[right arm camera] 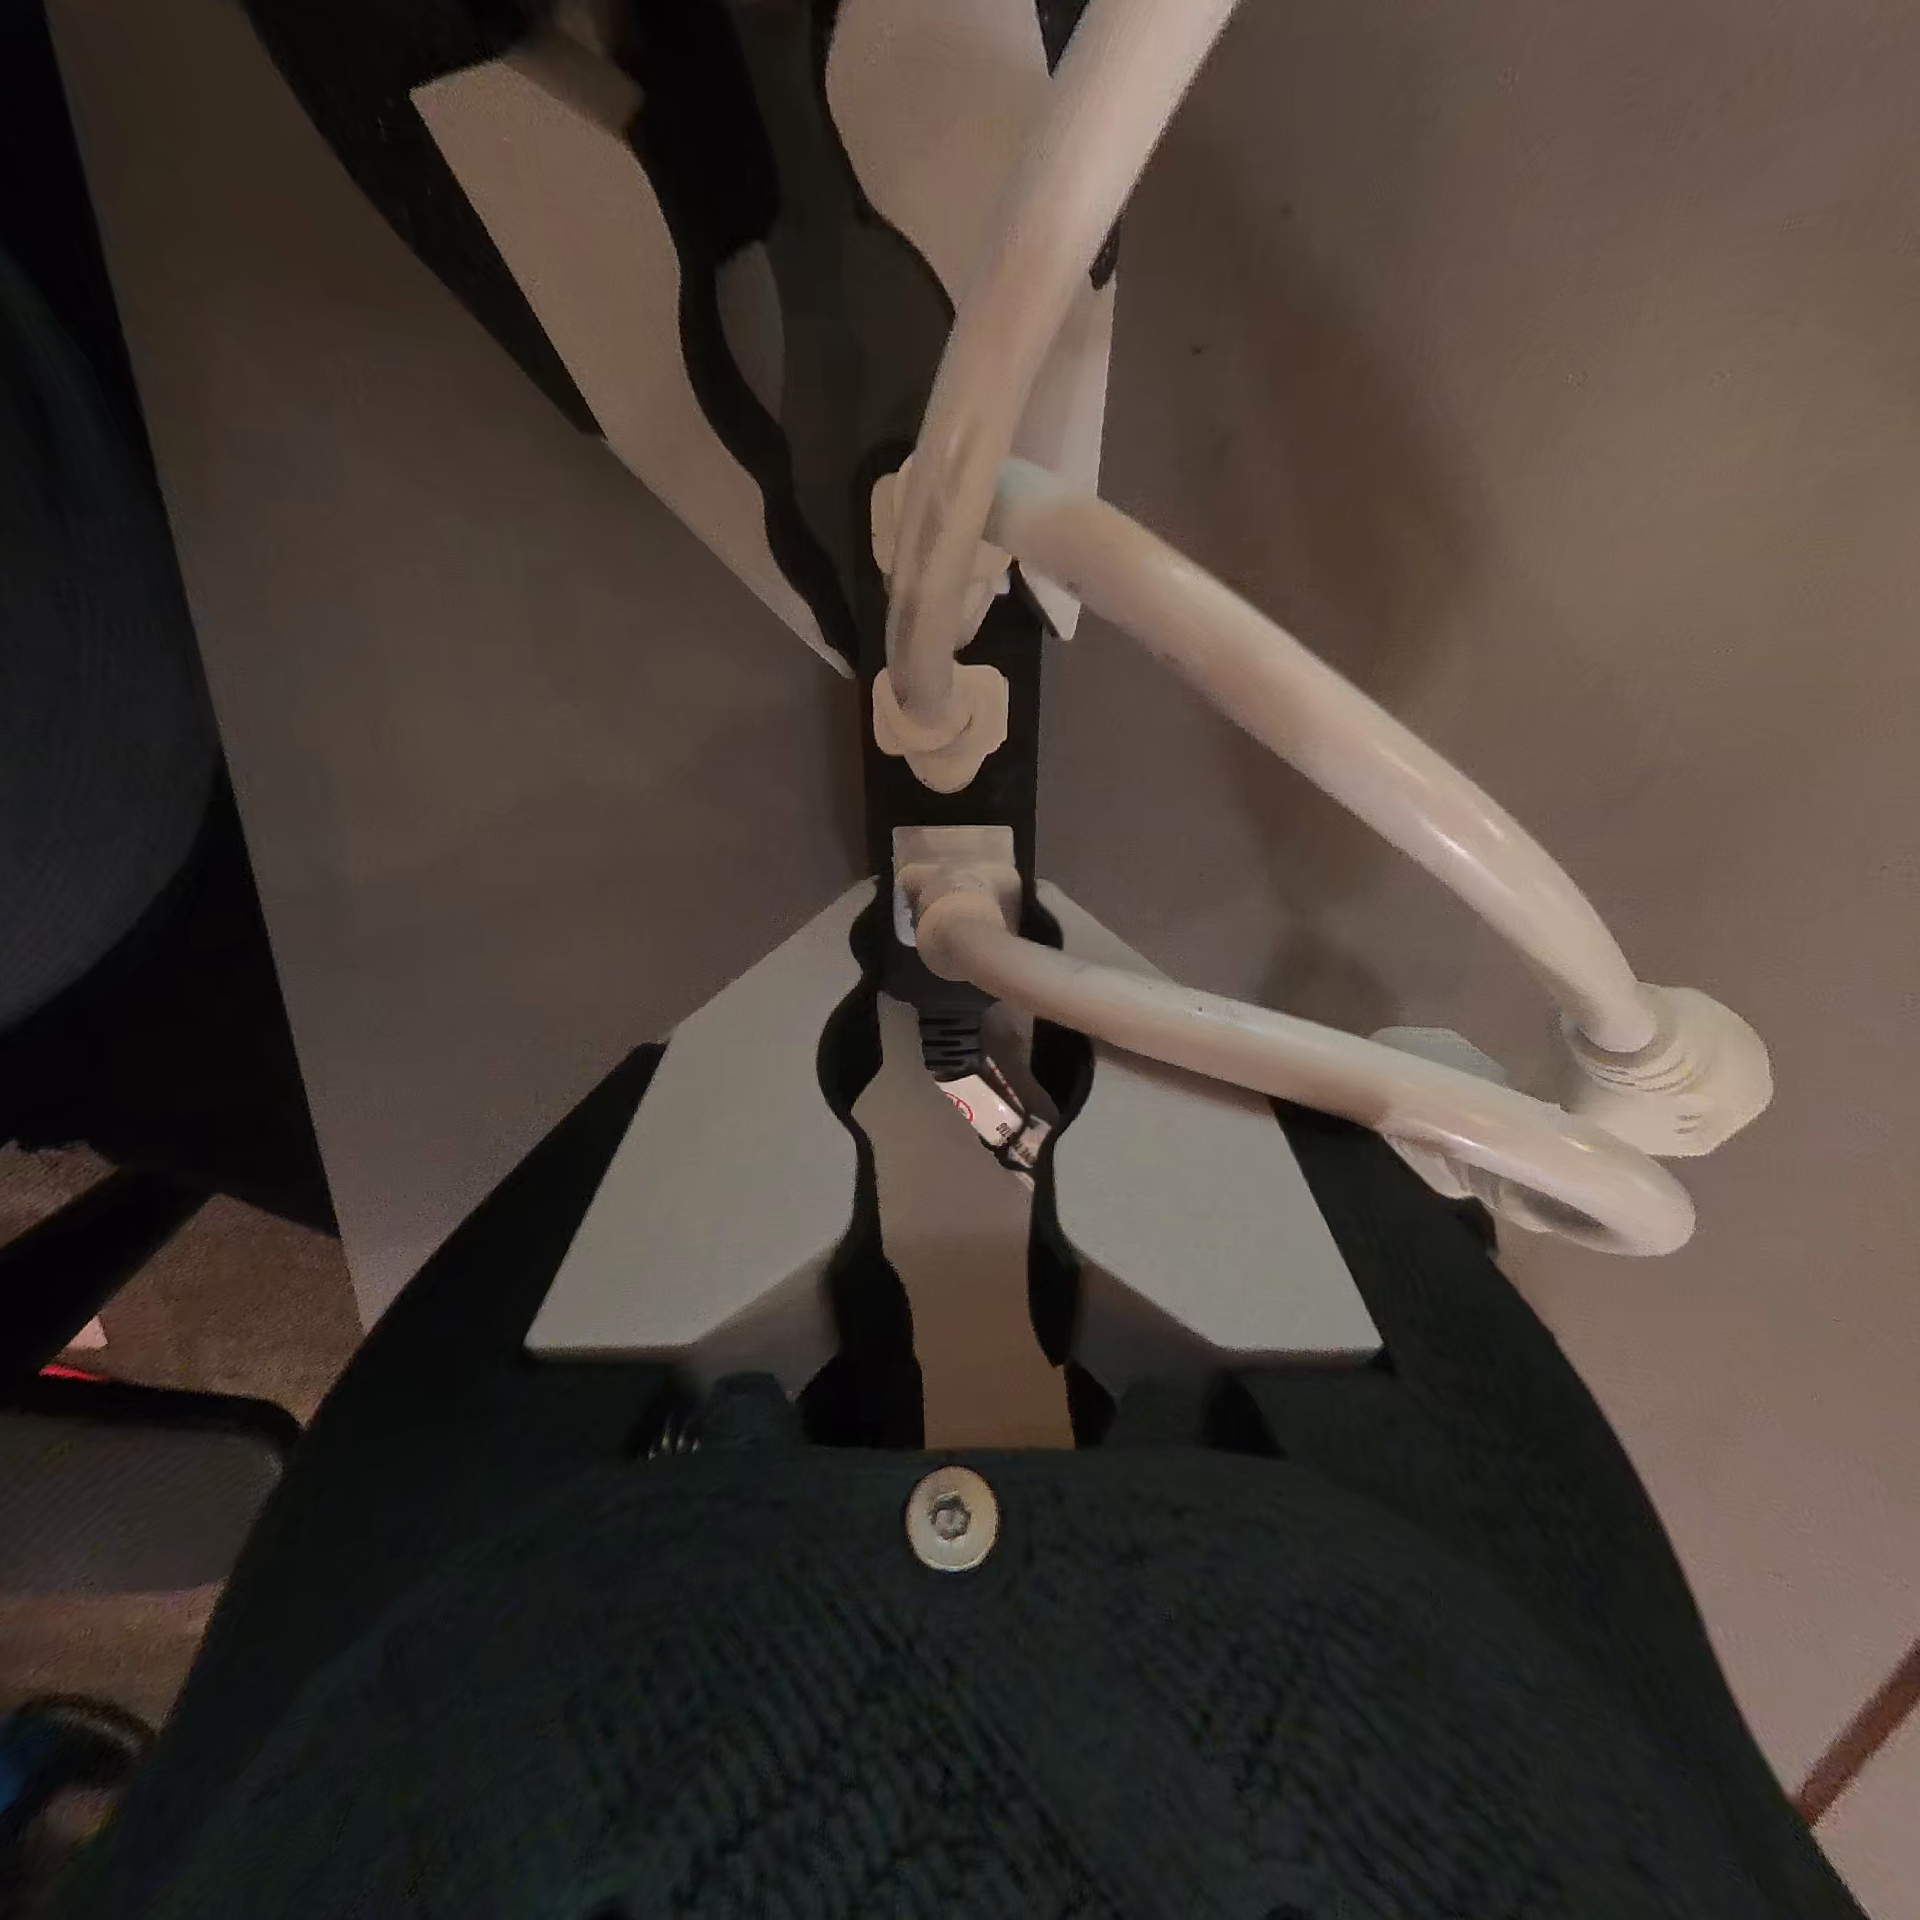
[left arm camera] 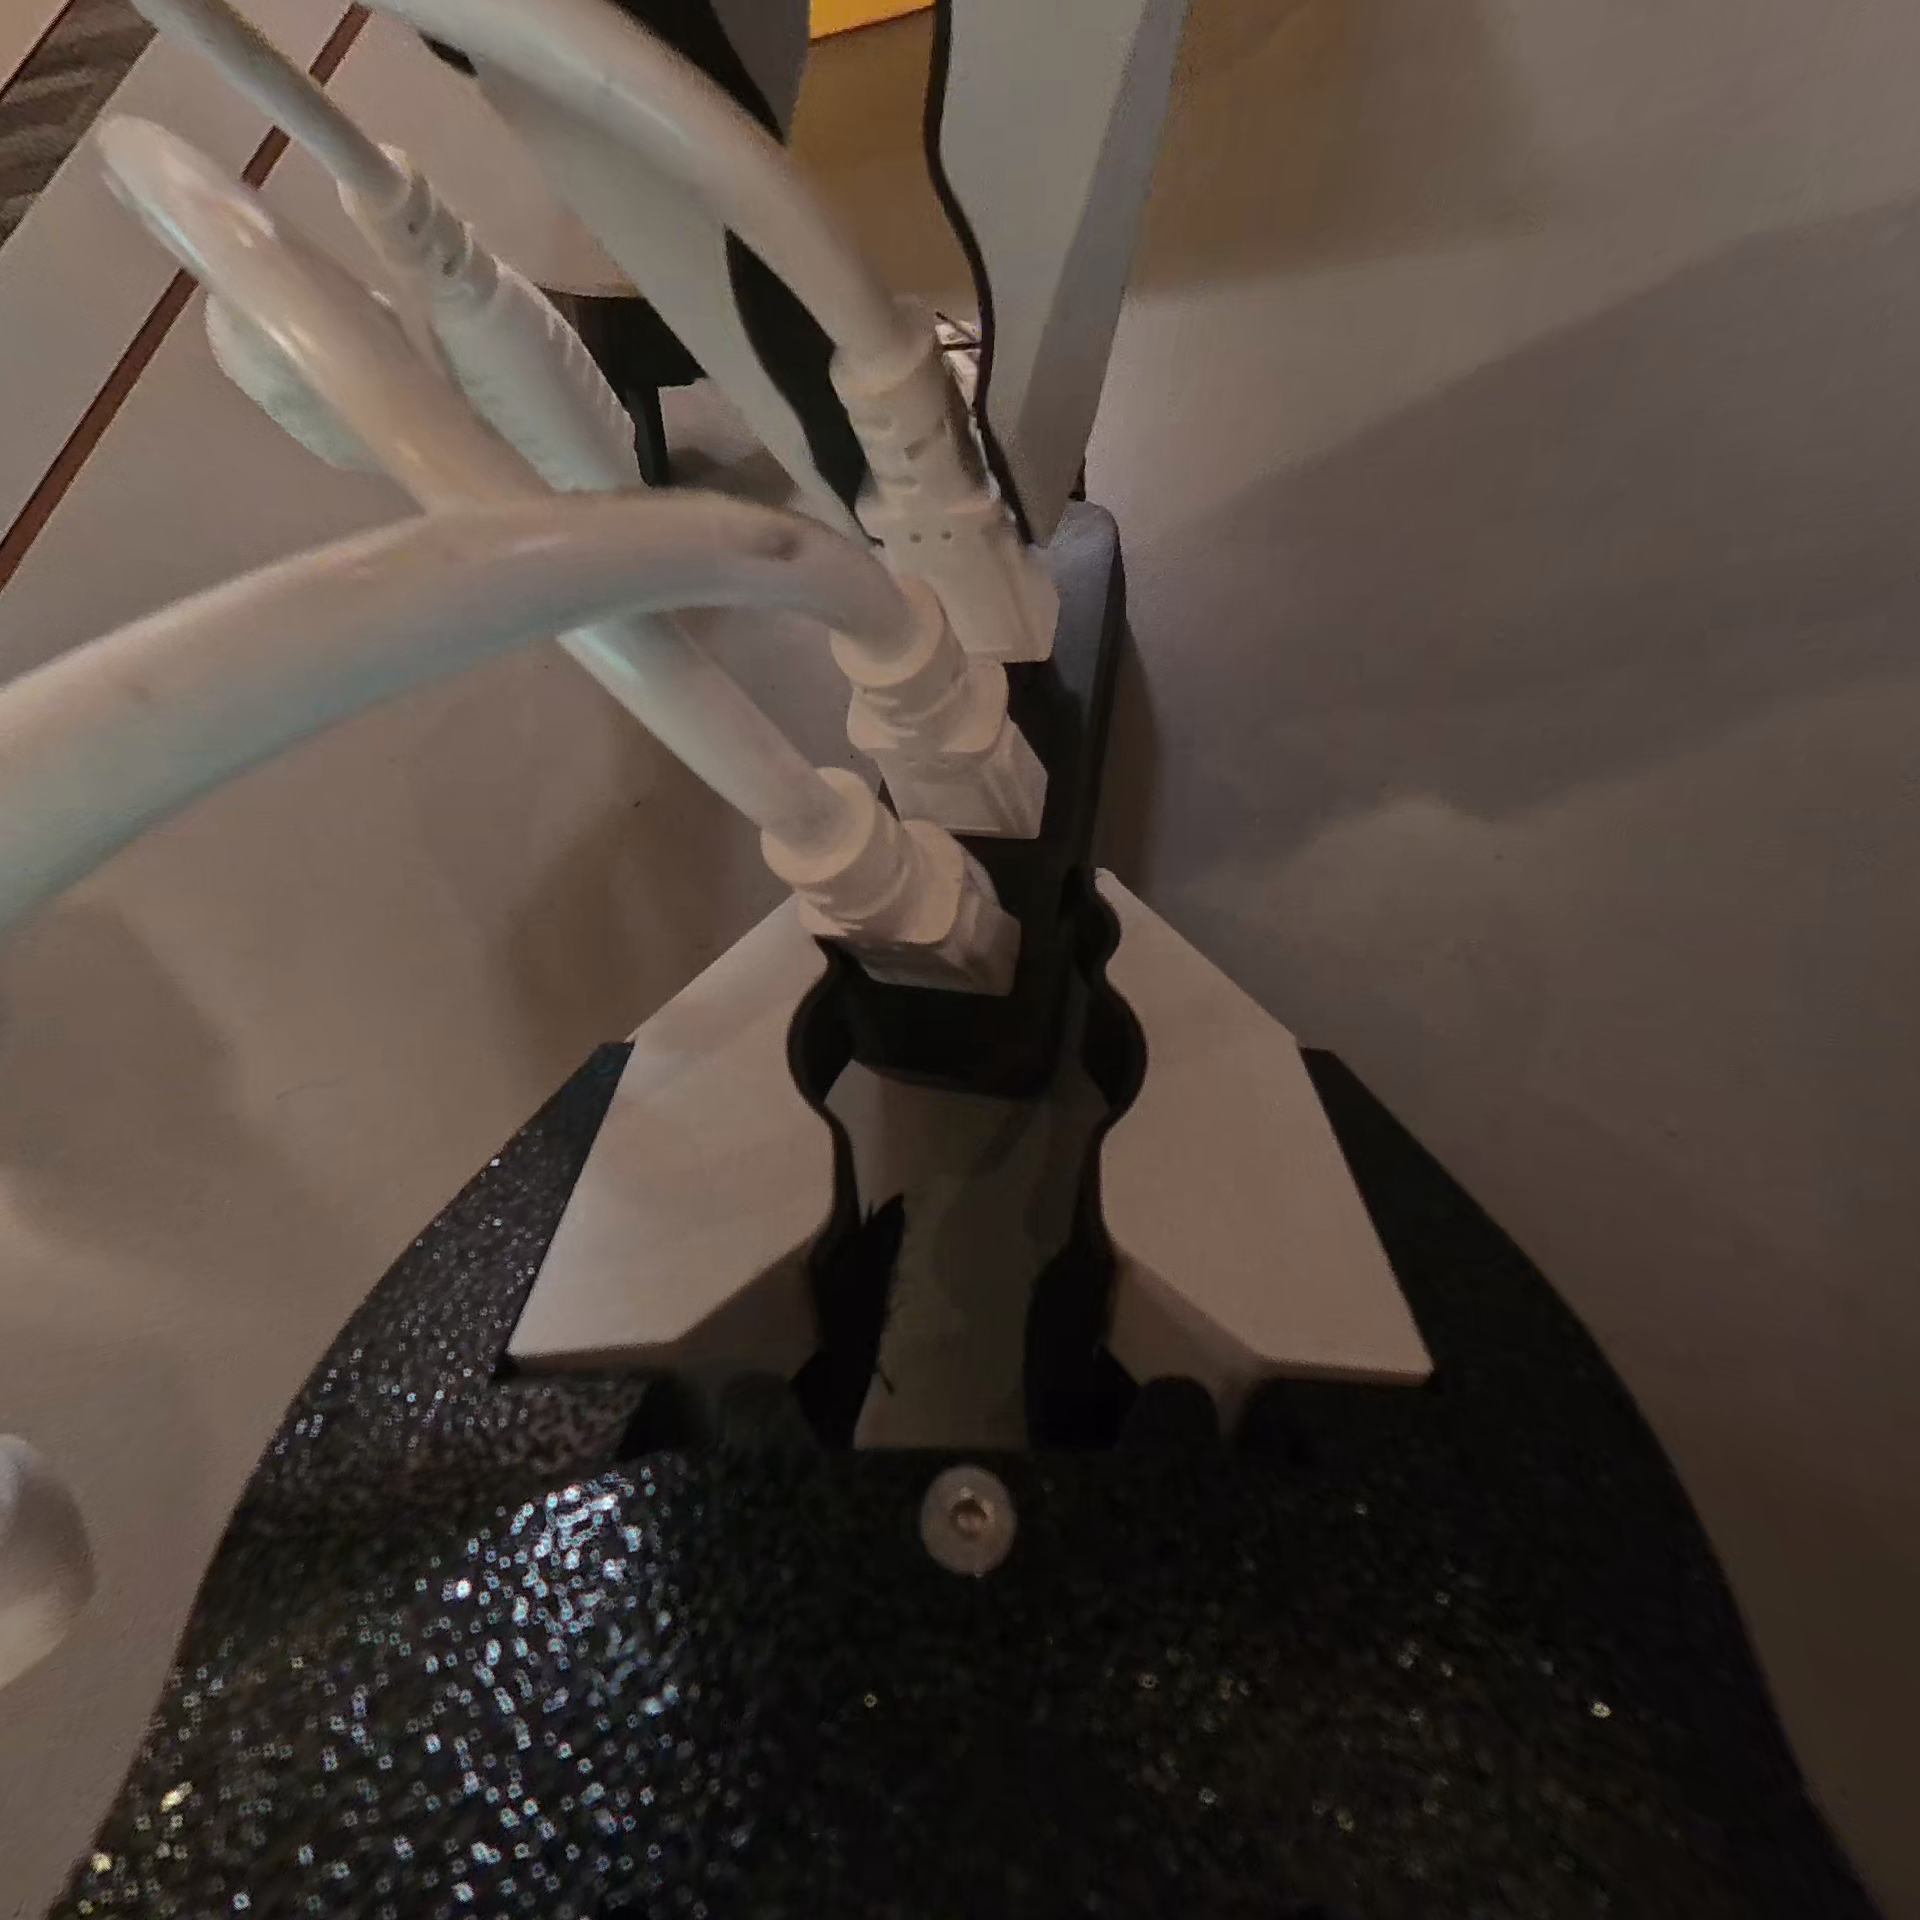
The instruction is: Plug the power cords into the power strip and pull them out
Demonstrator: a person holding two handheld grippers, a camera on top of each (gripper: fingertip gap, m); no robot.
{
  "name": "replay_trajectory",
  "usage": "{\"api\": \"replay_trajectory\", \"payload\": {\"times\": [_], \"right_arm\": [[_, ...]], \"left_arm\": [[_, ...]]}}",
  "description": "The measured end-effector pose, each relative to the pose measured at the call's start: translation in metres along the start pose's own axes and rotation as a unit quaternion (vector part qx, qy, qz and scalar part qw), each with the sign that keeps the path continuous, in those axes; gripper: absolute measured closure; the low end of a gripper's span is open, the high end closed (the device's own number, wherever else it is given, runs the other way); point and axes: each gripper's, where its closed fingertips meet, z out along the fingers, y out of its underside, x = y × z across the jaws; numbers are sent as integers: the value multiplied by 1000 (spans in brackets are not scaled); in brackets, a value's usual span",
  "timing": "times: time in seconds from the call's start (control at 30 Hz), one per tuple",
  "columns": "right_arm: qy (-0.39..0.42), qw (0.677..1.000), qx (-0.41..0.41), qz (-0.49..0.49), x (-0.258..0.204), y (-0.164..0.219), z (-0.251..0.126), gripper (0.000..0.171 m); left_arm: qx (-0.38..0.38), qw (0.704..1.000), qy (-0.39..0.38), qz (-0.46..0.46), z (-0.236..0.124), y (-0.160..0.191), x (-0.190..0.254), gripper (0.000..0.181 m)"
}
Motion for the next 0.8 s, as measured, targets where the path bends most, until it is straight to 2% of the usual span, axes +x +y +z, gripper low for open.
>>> {"api": "replay_trajectory", "payload": {"times": [0.4, 0.53, 0.7, 0.8], "right_arm": [[46, 995, -88, -13, -4, -1, 3, 149], [37, 996, -83, -8, -4, -1, 4, 149], [3, 999, -29, 17, -3, -2, 5, 149], [22, 998, -60, 2, -3, -3, 6, 149]], "left_arm": [[-5, 1000, -1, -8, 0, 0, 0, 141], [-1, 1000, 1, -14, 0, 0, 0, 141], [6, 1000, 4, -23, 0, 0, 0, 141], [7, 1000, 9, -28, 0, 0, 0, 141]]}}
